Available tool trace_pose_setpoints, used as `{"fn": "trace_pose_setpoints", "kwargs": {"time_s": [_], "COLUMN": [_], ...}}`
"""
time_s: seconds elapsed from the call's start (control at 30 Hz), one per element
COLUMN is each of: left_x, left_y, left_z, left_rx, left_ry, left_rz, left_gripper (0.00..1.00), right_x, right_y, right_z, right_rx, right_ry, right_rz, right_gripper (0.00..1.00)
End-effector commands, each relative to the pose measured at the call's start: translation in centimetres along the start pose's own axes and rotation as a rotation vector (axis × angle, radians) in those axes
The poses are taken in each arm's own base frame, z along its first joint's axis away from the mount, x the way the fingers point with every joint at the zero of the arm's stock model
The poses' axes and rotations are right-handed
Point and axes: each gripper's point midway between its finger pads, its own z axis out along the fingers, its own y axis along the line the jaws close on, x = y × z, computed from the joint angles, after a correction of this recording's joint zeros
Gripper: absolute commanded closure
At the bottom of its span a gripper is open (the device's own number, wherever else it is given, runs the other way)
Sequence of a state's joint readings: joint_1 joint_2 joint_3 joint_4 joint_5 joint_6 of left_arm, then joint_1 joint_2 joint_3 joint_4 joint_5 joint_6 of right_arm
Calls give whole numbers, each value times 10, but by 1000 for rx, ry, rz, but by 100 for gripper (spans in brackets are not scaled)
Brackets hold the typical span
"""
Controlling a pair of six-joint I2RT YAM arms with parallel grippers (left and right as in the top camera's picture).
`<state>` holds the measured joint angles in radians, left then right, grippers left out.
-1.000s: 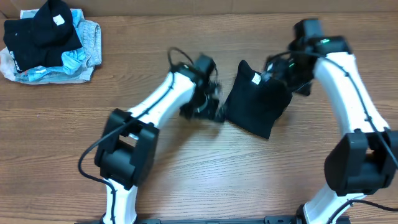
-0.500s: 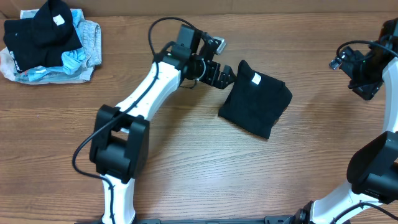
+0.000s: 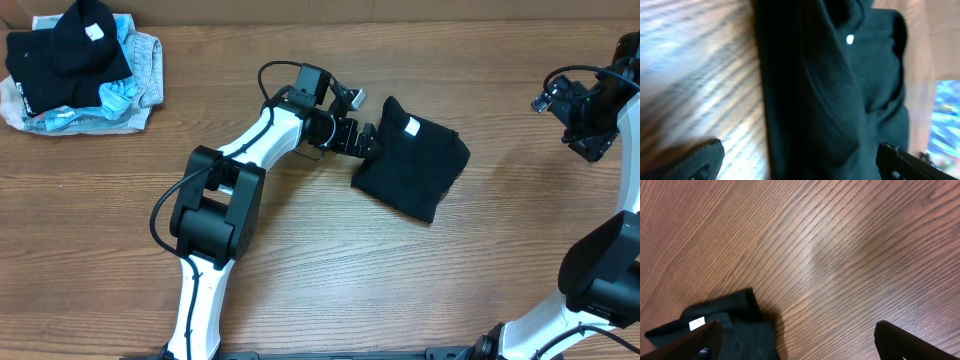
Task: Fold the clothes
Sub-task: 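Retract the right arm and grasp the bundle's left edge with the left gripper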
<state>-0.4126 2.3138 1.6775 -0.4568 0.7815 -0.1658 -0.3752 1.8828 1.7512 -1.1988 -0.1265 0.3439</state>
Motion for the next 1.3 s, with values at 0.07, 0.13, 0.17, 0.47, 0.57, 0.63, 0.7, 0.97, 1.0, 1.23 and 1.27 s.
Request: {"fn": "trace_pose_setpoints", "kwargs": {"time_s": [0.07,0.13,0.17,0.47,0.57,0.63,0.7,0.97,1.0,1.23,1.27], "left_x": [16,21,23,29,29,29,29,24,22,-3,-6], "left_y": [-20,-26,-28,-26,-25,-25,-25,-15,-13,18,24], "left_z": [17,22,25,37,37,37,37,33,30,-15,-23], "left_rx": [88,90,88,1,-4,-5,-5,-35,-37,-81,-95], "left_ry": [66,84,90,102,101,101,101,85,80,32,25], "left_rz": [-29,-24,-20,6,6,6,7,-3,-13,-140,-156], "left_gripper": [0,0,0,11,26,43,53,96,96,96,96], "right_x": [-6,-6,-6,-6,-6,-6,-6,-6,-6,-6,-6], "right_y": [3,3,3,3,3,3,3,3,3,3,3], "right_z": [-6,-6,-6,-6,-6,-6,-6,-6,-6,-6,-6], "right_rx": [-7,-7,-7,-7,-7,-7,-7,-7,-7,-7,-7], "right_ry": [-21,-22,-21,-21,-21,-21,-22,-22,-22,-21,-22], "right_rz": [1,1,1,1,1,2,1,1,1,1,1], "right_gripper": [0,0,0,0,0,0,0,0,0,0,0]}}
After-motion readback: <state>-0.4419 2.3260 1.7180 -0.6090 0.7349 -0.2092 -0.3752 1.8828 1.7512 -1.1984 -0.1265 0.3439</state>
